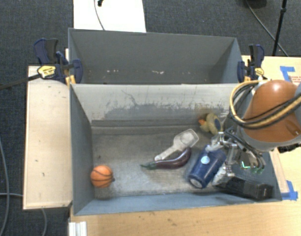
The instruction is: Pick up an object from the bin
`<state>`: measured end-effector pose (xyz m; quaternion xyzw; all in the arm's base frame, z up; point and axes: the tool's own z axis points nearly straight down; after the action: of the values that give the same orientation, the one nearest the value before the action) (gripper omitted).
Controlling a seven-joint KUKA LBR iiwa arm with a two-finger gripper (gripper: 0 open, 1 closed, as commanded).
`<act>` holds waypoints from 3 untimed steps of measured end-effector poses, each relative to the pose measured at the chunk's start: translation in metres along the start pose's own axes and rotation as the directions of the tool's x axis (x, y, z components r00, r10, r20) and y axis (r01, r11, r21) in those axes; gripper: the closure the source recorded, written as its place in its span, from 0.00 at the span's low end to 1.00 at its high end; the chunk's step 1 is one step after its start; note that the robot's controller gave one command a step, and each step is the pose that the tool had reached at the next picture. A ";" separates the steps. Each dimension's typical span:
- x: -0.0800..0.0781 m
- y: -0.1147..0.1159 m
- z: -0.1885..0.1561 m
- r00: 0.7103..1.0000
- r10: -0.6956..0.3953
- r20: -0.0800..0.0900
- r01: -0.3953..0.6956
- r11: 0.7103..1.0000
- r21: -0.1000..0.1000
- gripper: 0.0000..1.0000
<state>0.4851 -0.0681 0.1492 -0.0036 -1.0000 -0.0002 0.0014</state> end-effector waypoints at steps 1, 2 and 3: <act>-0.001 0.000 -0.002 1.000 -0.003 0.006 0.003 1.000 0.001 0.00; -0.008 0.016 0.059 0.971 0.234 0.038 -0.234 0.972 -0.007 1.00; -0.008 0.016 0.059 0.972 0.233 0.039 -0.233 0.972 -0.007 1.00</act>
Offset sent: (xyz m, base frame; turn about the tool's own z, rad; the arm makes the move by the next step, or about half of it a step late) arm -0.0036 0.0160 -0.0712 0.2448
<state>0.4934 -0.0523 0.0901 -0.1210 -0.9925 -0.0010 -0.0181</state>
